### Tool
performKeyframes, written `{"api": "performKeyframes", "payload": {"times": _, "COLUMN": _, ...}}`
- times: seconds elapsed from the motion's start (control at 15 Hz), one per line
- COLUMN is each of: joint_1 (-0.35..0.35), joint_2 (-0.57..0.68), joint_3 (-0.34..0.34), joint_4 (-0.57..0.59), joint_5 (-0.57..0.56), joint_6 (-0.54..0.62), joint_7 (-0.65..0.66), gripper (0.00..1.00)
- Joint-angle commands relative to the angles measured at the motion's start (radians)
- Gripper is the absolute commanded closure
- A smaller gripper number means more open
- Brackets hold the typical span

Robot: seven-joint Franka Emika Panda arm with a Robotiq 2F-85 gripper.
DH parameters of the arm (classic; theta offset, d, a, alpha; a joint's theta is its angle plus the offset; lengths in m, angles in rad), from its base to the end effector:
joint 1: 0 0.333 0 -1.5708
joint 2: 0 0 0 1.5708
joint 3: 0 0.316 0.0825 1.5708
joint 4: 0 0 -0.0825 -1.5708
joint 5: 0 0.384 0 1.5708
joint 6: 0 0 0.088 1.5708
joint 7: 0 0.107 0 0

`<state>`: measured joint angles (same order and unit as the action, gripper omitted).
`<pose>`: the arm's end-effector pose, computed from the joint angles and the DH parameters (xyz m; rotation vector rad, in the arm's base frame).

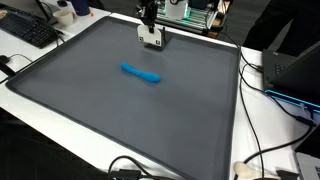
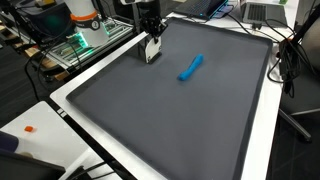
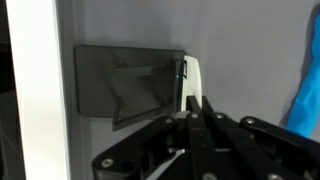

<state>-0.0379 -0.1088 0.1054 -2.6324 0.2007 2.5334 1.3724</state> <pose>0.4255 0.0257 0.2844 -2.2668 2.0486 0.0931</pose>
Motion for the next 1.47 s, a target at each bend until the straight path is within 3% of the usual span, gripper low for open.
{"api": "performKeyframes", "payload": {"times": 0.0, "joint_1": 0.027, "joint_2": -0.042, "joint_3": -0.003, "joint_4": 0.026, "joint_5": -0.034, "joint_6": -0.039, "joint_7": 0.019, "gripper": 0.99}}
{"api": "performKeyframes", "payload": {"times": 0.4, "joint_1": 0.056, "joint_2": -0.018, "joint_3": 0.008, "joint_4": 0.166, "joint_5": -0.096, "joint_6": -0.166, "joint_7": -0.033, "gripper": 0.99}}
{"api": "performKeyframes", "payload": {"times": 0.93, "joint_1": 0.124, "joint_2": 0.096, "joint_3": 0.016, "joint_4": 0.367, "joint_5": -0.076, "joint_6": -0.287, "joint_7": -0.39, "gripper": 0.99}}
{"api": "performKeyframes", "payload": {"times": 1.4, "joint_1": 0.154, "joint_2": 0.207, "joint_3": 0.017, "joint_4": 0.493, "joint_5": -0.185, "joint_6": -0.356, "joint_7": -0.636, "gripper": 0.99}}
